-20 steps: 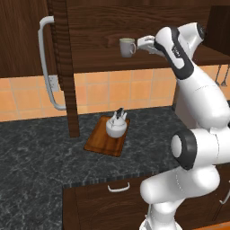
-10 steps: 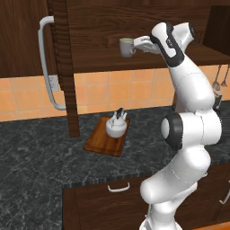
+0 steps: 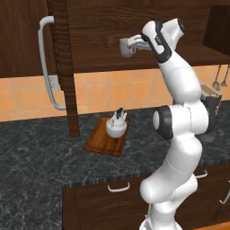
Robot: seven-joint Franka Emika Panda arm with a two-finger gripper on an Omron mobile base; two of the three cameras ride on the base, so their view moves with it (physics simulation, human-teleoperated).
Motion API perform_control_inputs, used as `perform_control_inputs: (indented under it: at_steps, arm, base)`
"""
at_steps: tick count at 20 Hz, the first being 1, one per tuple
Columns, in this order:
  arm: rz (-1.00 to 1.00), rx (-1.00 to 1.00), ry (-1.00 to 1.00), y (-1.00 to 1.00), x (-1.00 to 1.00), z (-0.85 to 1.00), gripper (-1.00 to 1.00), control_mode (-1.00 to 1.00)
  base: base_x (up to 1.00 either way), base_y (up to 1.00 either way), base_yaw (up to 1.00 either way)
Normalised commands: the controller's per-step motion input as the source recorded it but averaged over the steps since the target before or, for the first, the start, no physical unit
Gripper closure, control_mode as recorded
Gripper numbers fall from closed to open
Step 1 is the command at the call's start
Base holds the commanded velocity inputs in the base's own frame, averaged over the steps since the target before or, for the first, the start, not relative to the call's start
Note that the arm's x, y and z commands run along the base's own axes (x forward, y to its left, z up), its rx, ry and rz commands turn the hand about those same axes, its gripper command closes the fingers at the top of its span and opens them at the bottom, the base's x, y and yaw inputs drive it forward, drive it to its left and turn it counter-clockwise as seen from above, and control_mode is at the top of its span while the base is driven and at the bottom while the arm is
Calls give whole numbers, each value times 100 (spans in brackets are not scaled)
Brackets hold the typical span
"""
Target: Pick the kettle from the counter and place it on the tray. Then pick the mug from the cabinet and place it on the tray. Then close the cabinet doors.
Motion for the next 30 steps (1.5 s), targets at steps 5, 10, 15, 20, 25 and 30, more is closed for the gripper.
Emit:
perform_control_inputs:
  at_steps: [5,10,15,20,25,30]
  arm:
    - [0,-2,0,2,9,-8,100,-100]
    - [0,-1,-2,3,17,-8,100,-100]
    - [0,0,-9,5,18,-10,100,-100]
    - [12,0,-3,0,-70,1,100,-100]
    - [11,0,0,1,-100,-1,100,-100]
    - [2,0,-4,18,-100,-19,100,-100]
  base:
    - [0,0,0]
    - [0,0,0]
    - [0,0,0]
    - [0,0,0]
    - [0,0,0]
    - [0,0,0]
